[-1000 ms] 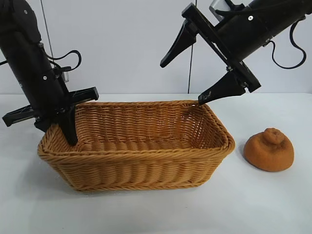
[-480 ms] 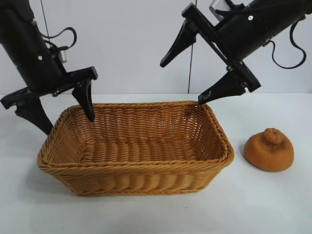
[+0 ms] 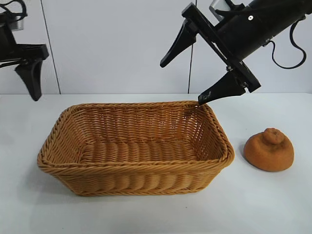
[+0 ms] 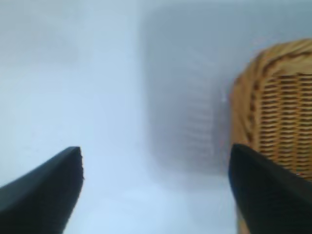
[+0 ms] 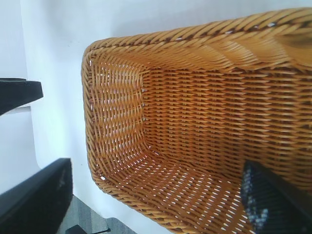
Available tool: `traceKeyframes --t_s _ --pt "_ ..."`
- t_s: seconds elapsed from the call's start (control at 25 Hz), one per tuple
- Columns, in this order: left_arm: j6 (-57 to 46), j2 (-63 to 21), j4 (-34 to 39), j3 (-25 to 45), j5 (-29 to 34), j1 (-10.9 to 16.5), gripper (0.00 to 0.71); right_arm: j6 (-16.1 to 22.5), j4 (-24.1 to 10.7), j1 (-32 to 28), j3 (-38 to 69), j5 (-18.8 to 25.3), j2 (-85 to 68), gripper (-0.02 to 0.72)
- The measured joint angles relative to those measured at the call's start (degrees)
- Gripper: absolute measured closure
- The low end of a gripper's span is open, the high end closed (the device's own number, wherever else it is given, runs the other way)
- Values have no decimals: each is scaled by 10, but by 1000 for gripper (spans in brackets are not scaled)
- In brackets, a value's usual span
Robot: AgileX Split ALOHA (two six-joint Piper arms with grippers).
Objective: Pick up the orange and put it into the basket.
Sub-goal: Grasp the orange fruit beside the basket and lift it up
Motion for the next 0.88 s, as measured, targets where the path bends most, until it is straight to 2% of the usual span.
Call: traceKeyframes --t_s 0.32,0.44,0.68,0.88 --pt "2 -2 14 0 69 6 126 0 0 0 0 6 0 63" --pt "9 -20 14 6 76 6 126 0 0 0 0 12 0 63" --pt "20 -114 10 75 81 6 126 0 0 0 0 13 0 63" --pt "28 -231 10 164 81 6 126 0 0 0 0 13 0 63"
